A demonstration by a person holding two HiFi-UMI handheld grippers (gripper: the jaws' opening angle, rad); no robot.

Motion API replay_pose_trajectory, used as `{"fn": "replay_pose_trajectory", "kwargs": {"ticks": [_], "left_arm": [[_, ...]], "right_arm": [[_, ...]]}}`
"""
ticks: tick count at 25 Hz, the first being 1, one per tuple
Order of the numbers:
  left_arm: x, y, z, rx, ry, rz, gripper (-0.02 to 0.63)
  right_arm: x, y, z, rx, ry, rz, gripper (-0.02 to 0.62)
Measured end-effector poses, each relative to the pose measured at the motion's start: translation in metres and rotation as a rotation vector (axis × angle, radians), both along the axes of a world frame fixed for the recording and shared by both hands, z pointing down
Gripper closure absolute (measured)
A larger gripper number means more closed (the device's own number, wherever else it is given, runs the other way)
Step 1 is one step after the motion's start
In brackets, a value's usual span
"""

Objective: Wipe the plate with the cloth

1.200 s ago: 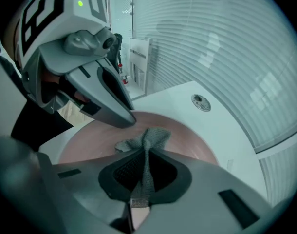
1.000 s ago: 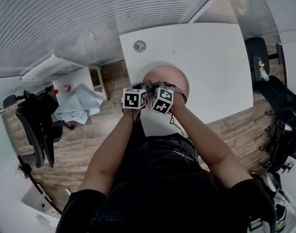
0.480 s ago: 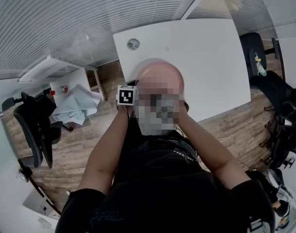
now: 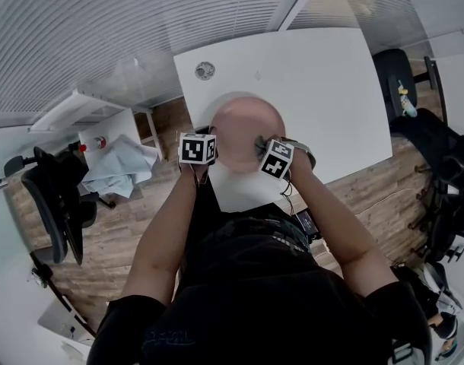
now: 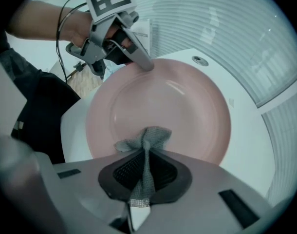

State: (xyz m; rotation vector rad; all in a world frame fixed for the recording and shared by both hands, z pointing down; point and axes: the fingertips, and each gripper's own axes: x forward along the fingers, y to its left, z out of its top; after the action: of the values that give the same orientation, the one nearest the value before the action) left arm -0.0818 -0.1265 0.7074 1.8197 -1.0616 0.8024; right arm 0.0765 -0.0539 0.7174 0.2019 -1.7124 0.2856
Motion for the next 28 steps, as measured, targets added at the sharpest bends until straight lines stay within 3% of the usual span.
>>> {"fn": "replay_pose_trajectory", "kwargs": {"ticks": [5,15,28], "left_arm": [[0.004,-0.001,0.000,0.004,0.000,0.011,0.566],[0.004,0.001,0.002,-0.010,0.008,0.018,0.563],[0.004,0.002,0.004,0.005,0.008,-0.006,0.563]], "right_arm": [[0.016,-0.036,0.002,0.072,0.016,0.034,0.554],[-0.014,-0.101,0.002,0.192,-0.005,0.022,0.554],[-0.087,-0.087,-0.001,0.158,-0.143,-0.049,0.554]]}}
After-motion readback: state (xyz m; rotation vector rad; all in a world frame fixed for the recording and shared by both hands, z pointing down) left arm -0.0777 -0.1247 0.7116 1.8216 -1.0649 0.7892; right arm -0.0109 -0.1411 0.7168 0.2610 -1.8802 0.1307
